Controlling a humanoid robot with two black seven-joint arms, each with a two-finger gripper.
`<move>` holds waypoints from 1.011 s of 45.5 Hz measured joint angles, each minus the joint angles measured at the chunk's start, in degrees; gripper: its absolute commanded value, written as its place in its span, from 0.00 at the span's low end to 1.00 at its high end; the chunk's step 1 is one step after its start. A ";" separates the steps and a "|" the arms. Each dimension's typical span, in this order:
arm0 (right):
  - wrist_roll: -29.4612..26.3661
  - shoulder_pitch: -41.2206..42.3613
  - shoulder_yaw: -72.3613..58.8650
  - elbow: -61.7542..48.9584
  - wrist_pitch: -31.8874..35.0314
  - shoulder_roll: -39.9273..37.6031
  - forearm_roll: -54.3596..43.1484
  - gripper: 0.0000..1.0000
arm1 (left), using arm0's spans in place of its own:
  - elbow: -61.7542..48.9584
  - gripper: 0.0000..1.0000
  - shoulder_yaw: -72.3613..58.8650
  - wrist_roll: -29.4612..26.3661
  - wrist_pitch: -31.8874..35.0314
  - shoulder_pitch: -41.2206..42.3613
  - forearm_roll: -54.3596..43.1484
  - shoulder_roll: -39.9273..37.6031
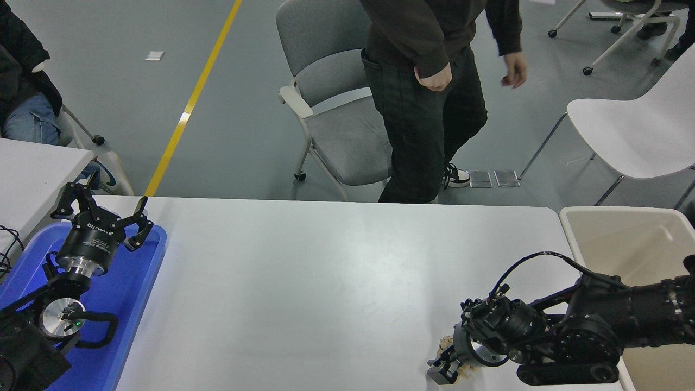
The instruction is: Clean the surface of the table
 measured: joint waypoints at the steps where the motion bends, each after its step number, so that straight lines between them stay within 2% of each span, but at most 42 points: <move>1: 0.01 0.00 0.00 -0.04 -0.01 0.00 -0.04 0.99 | 0.00 1.00 0.00 0.00 0.00 0.00 0.00 0.00; 41: -0.24 -0.32 0.39 0.23 -0.02 -1.64 3.00 0.99 | 0.00 1.00 0.00 0.00 0.00 0.00 0.00 0.00; 43: -0.24 -0.44 0.39 0.29 0.00 -1.75 3.10 0.96 | 0.00 1.00 0.00 0.00 0.00 0.00 0.00 0.00; 46: -0.15 -0.62 0.35 0.43 0.00 -1.86 3.19 0.76 | 0.00 1.00 0.00 0.00 0.00 0.00 0.00 0.00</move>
